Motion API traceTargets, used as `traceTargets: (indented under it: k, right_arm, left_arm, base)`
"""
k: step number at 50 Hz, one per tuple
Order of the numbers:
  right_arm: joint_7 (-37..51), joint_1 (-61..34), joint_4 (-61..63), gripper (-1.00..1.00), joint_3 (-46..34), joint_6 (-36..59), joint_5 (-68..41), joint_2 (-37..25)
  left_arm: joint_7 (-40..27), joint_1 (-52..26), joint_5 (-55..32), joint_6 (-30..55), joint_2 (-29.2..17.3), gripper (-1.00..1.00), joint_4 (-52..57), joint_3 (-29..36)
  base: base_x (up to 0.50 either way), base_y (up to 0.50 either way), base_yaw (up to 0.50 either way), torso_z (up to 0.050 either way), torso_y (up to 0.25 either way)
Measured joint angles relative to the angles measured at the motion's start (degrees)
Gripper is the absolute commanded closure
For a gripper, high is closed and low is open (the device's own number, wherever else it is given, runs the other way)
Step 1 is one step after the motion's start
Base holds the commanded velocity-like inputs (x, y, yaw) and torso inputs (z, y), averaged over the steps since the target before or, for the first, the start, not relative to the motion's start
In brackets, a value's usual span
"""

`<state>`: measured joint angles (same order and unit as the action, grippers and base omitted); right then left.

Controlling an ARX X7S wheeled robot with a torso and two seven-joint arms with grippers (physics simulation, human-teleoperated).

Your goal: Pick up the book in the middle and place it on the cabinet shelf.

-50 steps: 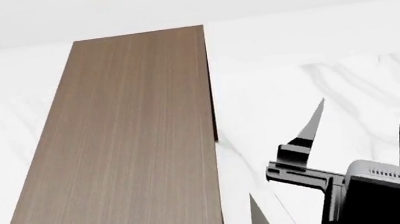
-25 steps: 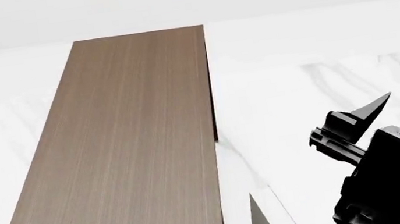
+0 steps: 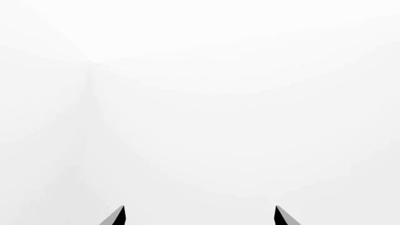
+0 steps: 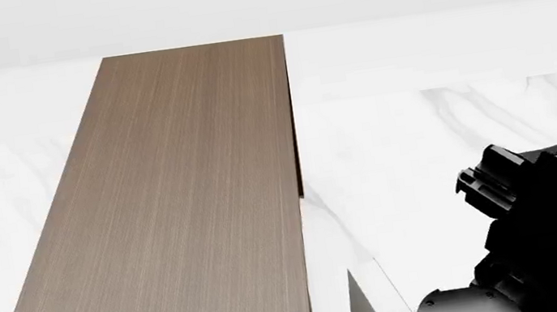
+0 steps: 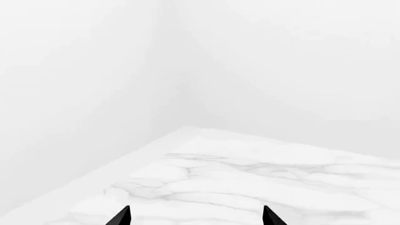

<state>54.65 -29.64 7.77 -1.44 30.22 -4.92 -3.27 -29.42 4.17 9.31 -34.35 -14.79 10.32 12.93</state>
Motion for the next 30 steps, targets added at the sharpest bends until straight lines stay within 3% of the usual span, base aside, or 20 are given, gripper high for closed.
traceTargets:
  k: [30]
  right_arm:
    - [5.4,2.1,-0.5,-1.0,2.0,3.5,-8.1,-0.3]
  left_arm:
    - [-0.4,-0.2,-0.2,0.9,-0.8,-1.0,0.1,1.0]
  base:
    - [0.0,0.0,0.0,0.0,0.0]
